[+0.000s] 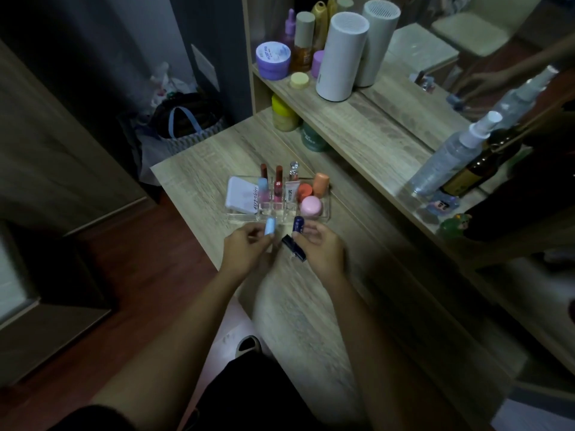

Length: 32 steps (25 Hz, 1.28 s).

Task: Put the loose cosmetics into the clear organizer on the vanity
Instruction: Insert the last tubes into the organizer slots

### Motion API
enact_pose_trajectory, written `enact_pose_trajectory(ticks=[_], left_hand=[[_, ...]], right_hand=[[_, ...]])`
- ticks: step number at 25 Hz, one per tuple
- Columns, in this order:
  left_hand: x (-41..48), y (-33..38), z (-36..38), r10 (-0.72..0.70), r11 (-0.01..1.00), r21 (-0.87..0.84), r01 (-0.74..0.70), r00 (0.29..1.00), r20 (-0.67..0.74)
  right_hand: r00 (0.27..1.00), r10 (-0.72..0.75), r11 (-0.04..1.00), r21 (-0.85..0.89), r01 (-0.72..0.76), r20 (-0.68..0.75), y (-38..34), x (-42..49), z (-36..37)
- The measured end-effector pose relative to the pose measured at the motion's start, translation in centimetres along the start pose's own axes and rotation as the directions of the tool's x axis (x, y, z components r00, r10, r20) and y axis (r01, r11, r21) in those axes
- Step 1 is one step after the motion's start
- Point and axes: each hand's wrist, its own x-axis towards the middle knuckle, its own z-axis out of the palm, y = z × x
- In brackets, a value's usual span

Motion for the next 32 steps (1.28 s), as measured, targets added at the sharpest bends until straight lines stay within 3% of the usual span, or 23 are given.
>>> enact_pose_trajectory(ticks=[5,11,25,29,32], left_hand=[[1.5,1.7,-1.4,0.144,0.989,-0.013,-0.147,0.979,-0.145],[3.7,2.1,-1.1,0.248,0.967,0.106,-0.232,0.951,-0.184],[4.9,0.9,0.5,0.234,0.929,0.315,-0.193,0.968,-0.097],[3.7,0.3,0.3,0.203,0.962,0.216,-0.168,0.968,-0.148],[1.8,-0.8,0.5,0.172,0.976,0.164,-0.143,0.969,-0.175]], right_hand=[[0.990,-0.134,0.987,0.086,0.138,-0.046,-1.6,1.5,2.6],[0.968,-0.243,0.969,-0.058,0.240,-0.066,-1.8,3.3,4.6],[0.958,-0.282,0.931,-0.259,0.258,-0.058,-1.5,3.3,5.4],[0.960,-0.262,0.927,-0.304,0.222,-0.098,-0.6,2.6,3.9],[0.976,-0.212,0.917,-0.354,0.185,-0.038,1.4,1.8,2.2]])
